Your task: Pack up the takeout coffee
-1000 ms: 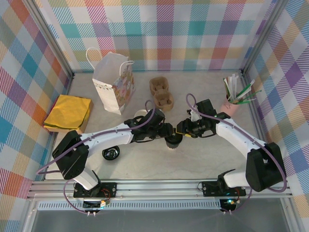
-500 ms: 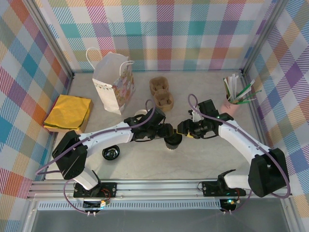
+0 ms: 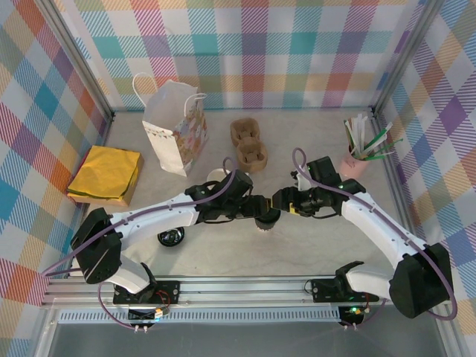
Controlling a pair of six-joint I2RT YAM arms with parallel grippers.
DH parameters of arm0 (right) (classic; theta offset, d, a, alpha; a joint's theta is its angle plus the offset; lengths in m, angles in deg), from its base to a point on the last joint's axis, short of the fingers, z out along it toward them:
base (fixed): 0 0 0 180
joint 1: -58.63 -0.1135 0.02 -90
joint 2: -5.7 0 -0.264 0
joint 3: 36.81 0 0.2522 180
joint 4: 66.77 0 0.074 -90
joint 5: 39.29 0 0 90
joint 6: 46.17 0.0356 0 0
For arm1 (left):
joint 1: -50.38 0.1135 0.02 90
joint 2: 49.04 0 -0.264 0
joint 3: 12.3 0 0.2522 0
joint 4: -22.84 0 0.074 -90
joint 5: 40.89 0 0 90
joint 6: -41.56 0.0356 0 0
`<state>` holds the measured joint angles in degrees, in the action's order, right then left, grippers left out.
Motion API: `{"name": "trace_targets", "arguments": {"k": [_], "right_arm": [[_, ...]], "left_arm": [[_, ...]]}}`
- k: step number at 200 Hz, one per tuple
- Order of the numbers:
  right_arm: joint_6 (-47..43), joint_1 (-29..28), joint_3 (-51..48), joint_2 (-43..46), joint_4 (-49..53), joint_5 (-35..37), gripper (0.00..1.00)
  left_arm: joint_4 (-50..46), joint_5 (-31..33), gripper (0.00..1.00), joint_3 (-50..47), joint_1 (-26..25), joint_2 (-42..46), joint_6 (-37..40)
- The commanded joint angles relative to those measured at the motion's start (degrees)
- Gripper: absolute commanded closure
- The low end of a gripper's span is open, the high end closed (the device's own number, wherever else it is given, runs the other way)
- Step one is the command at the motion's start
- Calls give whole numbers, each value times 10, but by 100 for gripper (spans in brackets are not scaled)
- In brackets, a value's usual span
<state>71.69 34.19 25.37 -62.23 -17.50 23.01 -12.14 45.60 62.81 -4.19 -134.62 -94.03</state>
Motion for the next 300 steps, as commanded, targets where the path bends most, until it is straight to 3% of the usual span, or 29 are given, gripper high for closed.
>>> {"name": "trace_targets", "arguments": {"k": [1, 173, 234, 300], "right_arm": [[0, -8, -16, 6, 10, -2, 33], [-13, -35, -60, -49, 16, 62, 39], [-15, -35, -30, -45, 27, 61, 40], [-24, -35, 41, -26, 53, 61, 29]], "left_arm": [[-25, 5, 33, -19, -7, 17, 3], [-21, 5, 35, -57, -11, -23, -6], [-39, 16, 35, -37, -11, -16, 5], [-63, 28, 29, 31, -10, -8, 30]]}}
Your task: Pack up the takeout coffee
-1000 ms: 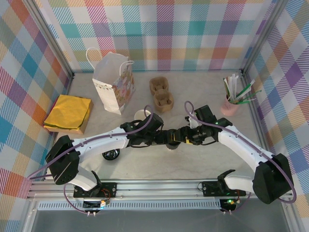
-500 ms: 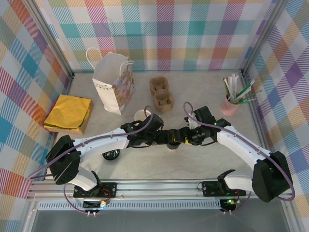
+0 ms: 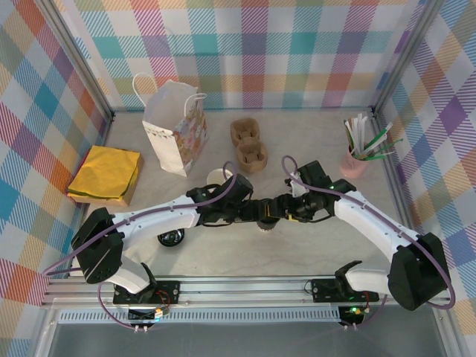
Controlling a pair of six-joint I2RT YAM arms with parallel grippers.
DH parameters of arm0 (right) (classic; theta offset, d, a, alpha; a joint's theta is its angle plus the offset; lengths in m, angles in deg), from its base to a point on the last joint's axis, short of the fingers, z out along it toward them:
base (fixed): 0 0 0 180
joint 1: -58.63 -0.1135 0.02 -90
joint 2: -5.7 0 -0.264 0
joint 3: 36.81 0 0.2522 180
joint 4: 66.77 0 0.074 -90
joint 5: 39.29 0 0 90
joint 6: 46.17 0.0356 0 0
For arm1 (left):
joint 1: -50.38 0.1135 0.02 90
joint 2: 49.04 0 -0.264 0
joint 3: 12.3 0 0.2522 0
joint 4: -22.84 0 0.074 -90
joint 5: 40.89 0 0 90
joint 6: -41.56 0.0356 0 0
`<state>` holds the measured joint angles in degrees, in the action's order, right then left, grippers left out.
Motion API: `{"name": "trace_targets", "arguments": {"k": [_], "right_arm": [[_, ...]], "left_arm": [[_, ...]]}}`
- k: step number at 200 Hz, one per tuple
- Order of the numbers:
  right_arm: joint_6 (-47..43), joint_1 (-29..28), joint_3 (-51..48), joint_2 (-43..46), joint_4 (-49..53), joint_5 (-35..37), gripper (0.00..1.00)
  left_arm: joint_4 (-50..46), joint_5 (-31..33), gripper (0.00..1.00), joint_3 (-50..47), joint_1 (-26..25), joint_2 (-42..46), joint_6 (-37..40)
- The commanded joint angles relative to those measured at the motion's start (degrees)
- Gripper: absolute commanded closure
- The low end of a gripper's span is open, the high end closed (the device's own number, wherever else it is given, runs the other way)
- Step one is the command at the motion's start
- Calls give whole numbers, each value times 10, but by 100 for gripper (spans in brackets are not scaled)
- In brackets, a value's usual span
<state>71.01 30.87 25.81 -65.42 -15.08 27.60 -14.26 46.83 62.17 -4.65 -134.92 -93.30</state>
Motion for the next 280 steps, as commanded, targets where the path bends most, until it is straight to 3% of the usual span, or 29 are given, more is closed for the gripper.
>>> {"name": "trace_targets", "arguments": {"k": [1, 42, 62, 104, 131, 136, 206, 280], "right_arm": [[-17, -2, 38, 6, 29, 16, 29], [-24, -2, 70, 20, 44, 47, 27], [-31, -3, 81, 29, 56, 71, 27], [-41, -6, 105, 37, 69, 97, 23], [-39, -11, 116, 37, 67, 106, 8], [-38, -14, 119, 35, 67, 109, 0], [-43, -68, 173, 14, 96, 192, 1], [-39, -76, 209, -21, 57, 218, 1]], "left_arm": [[-42, 16, 28, 38, -5, -5, 23], [-59, 34, 16, 70, 6, 10, 36], [-76, 58, 0, 76, 18, 32, 40], [-122, 102, 0, 78, 56, 100, 63], [-160, 141, 0, 84, 79, 137, 81], [-167, 149, 0, 84, 84, 143, 86], [-221, 176, 0, 82, 186, 206, 126], [-209, 111, 2, 139, 325, 178, 174]]}}
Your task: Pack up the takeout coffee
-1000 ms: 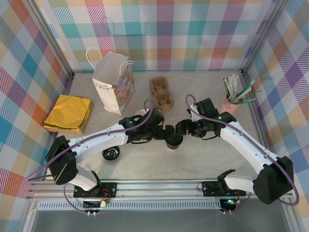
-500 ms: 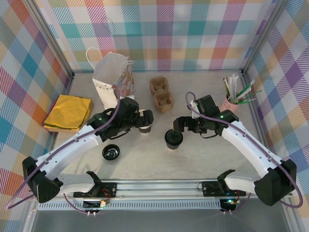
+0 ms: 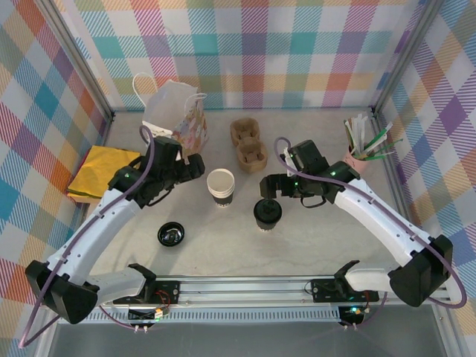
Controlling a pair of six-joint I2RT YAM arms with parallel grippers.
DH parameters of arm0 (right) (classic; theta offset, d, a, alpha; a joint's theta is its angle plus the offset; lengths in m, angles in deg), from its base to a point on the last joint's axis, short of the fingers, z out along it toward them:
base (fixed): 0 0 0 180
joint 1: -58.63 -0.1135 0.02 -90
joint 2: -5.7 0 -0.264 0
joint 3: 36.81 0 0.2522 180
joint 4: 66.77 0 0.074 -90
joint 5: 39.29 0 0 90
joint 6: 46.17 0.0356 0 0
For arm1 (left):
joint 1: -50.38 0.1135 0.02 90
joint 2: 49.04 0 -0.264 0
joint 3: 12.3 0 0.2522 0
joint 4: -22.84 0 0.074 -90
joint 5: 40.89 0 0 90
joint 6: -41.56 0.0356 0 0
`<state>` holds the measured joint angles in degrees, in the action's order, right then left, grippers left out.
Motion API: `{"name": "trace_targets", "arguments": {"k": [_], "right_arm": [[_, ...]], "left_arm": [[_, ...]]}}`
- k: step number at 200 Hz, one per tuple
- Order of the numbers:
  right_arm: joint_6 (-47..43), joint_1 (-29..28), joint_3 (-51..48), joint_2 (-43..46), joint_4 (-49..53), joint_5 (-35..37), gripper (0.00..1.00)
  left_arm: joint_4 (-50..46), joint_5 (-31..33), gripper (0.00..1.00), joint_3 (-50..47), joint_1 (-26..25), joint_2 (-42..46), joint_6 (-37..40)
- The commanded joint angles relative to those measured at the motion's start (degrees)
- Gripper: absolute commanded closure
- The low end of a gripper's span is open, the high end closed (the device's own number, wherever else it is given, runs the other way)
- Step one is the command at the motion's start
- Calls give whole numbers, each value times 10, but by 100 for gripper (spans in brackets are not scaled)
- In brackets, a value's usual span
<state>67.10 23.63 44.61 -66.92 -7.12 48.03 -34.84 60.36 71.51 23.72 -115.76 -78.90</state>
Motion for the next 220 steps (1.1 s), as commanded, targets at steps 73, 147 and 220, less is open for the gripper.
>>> {"name": "trace_targets", "arguments": {"k": [73, 147, 220], "right_arm": [[17, 31, 61, -100, -104, -56, 31], [42, 106, 145, -259, -158, -116, 54], [64, 149, 191, -361, -188, -170, 60]], "left_arm": [[52, -144, 5, 105, 105, -76, 30], [119, -221, 6, 63, 82, -114, -3], [105, -199, 7, 121, 46, -194, 15]]}}
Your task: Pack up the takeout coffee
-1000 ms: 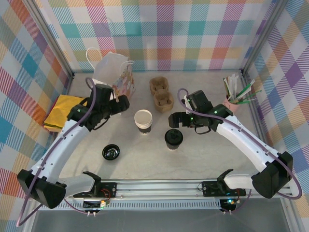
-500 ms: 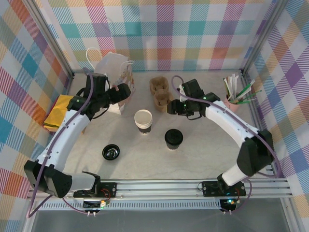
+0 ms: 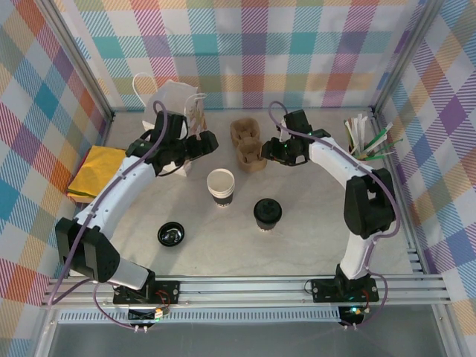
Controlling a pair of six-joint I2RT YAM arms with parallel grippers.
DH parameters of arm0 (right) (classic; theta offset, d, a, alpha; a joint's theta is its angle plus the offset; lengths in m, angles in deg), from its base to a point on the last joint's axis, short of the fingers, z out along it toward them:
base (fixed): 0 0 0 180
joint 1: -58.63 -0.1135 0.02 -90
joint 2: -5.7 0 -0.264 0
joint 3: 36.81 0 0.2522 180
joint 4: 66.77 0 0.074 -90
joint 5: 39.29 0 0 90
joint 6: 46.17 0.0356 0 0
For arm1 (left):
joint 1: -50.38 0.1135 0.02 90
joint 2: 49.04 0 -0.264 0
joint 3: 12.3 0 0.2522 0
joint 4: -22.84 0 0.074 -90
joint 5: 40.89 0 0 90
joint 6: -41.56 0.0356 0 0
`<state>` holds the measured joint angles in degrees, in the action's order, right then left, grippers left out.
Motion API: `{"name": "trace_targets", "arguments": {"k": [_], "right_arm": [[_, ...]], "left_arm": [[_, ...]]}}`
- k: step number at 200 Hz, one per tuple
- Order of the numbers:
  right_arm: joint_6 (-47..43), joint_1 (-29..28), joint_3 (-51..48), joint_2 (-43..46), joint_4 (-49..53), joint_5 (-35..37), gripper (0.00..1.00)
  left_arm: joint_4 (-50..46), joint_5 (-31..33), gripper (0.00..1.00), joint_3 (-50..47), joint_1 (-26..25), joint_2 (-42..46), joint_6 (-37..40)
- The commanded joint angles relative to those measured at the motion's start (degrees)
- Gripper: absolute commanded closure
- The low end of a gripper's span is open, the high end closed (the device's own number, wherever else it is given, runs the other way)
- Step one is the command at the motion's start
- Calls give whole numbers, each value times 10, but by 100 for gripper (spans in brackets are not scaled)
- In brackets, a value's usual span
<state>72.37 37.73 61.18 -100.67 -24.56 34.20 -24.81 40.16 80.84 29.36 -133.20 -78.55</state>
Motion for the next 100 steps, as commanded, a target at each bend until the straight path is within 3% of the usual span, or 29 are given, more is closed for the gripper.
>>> {"name": "trace_targets", "arguments": {"k": [1, 100], "right_arm": [[11, 8, 26, -24, -14, -32, 60], [10, 18, 60, -80, -28, -86, 66]], "left_arm": [[5, 3, 7, 28, -11, -20, 12], [8, -7, 9, 70, -42, -101, 10]]}}
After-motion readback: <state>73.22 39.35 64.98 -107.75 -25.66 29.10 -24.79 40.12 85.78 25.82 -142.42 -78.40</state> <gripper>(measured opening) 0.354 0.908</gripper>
